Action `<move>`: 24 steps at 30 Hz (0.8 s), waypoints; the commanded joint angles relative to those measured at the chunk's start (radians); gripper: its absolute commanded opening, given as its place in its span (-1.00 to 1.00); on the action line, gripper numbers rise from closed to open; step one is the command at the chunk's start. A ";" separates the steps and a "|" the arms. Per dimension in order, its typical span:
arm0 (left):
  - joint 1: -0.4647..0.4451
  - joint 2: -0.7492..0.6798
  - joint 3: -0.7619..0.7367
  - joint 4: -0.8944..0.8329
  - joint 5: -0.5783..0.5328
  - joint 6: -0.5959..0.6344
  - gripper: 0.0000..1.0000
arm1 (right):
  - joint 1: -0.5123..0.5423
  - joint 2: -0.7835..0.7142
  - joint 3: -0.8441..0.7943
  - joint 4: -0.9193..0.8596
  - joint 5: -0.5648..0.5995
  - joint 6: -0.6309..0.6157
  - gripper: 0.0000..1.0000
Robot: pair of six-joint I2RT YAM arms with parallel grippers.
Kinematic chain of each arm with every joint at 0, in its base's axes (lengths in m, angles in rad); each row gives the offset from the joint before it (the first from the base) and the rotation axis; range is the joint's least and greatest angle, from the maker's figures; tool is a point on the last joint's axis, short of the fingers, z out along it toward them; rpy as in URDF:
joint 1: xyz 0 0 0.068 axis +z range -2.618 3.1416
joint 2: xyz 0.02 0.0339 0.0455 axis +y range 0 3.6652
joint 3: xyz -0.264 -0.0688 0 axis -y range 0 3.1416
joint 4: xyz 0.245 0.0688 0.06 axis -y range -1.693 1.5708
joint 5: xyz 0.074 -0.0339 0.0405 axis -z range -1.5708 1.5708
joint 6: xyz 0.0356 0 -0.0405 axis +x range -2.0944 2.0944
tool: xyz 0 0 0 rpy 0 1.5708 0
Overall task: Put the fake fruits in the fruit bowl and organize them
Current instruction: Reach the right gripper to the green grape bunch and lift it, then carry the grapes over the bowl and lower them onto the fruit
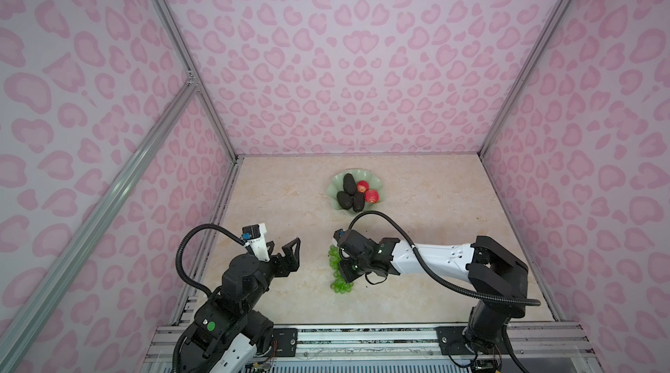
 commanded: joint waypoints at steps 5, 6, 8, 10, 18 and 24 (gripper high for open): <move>0.001 0.028 -0.005 0.052 0.007 0.000 0.83 | -0.041 -0.124 0.073 -0.069 0.086 -0.057 -0.67; 0.001 0.031 -0.006 0.059 0.009 0.000 0.83 | -0.056 -0.141 0.090 -0.083 0.093 -0.069 -0.67; 0.001 0.044 0.004 0.063 0.020 0.001 0.83 | -0.093 -0.167 0.119 -0.101 0.095 -0.083 -0.67; 0.001 0.056 0.013 0.055 0.022 0.004 0.83 | -0.140 -0.186 0.149 -0.110 0.086 -0.102 -0.67; 0.001 0.060 0.017 0.048 0.023 0.006 0.83 | -0.290 -0.163 0.289 -0.070 0.148 -0.227 -0.66; 0.001 0.026 -0.004 0.057 0.010 -0.007 0.83 | -0.404 0.004 0.436 -0.039 0.135 -0.283 -0.65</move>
